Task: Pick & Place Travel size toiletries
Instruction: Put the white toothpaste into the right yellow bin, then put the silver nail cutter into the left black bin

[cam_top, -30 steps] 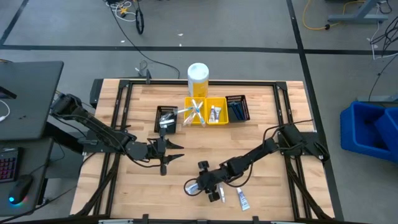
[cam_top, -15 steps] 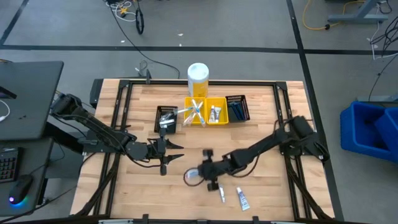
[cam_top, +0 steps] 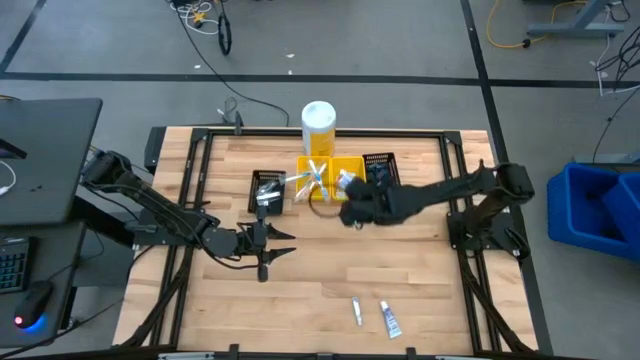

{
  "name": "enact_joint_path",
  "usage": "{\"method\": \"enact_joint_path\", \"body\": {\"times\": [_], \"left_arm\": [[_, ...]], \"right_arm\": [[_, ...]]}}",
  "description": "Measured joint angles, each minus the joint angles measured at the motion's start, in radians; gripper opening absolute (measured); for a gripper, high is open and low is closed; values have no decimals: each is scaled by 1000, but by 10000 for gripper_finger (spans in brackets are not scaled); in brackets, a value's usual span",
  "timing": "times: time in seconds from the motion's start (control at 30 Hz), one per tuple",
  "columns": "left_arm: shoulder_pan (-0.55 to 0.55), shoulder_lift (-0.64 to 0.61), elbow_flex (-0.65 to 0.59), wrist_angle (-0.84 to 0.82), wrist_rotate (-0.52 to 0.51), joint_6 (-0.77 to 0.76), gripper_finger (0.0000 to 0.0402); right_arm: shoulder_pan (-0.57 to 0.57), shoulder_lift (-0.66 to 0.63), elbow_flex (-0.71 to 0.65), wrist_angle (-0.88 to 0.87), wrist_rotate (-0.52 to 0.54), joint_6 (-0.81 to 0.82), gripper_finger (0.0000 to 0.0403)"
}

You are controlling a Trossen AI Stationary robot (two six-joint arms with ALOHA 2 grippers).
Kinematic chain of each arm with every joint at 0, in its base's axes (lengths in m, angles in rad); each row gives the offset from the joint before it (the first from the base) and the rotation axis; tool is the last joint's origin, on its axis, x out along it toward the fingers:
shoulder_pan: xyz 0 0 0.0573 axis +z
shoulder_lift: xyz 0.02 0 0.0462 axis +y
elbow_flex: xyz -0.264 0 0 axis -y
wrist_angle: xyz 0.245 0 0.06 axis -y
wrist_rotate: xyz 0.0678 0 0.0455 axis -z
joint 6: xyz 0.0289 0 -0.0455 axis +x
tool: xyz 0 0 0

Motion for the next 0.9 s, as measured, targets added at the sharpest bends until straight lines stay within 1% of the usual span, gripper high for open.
{"method": "enact_joint_path", "body": {"times": [0.07, 0.2, 0.27, 0.43, 0.57, 0.67, 0.9], "left_arm": [[0, 0, 0, -1, 0, -5, 134], [0, 0, 0, -1, 0, -8, 134], [0, 0, 0, 0, 0, -15, 134], [0, 0, 0, -1, 0, -18, 134], [0, 0, 0, -1, 0, -18, 134], [0, 0, 0, -1, 0, -18, 134], [0, 0, 0, -1, 0, -16, 134]], "right_arm": [[-54, 6, -3, 14, -27, 19, 109], [-144, 37, -56, 112, -109, 11, 108], [-179, 47, -94, 181, -110, -8, 109], [-247, 59, -198, 330, -211, -21, 109], [-280, 59, -253, 402, -263, -116, 112], [-295, 58, -275, 456, -296, -125, 125], [-302, 58, -288, 511, -297, -177, 173]]}}
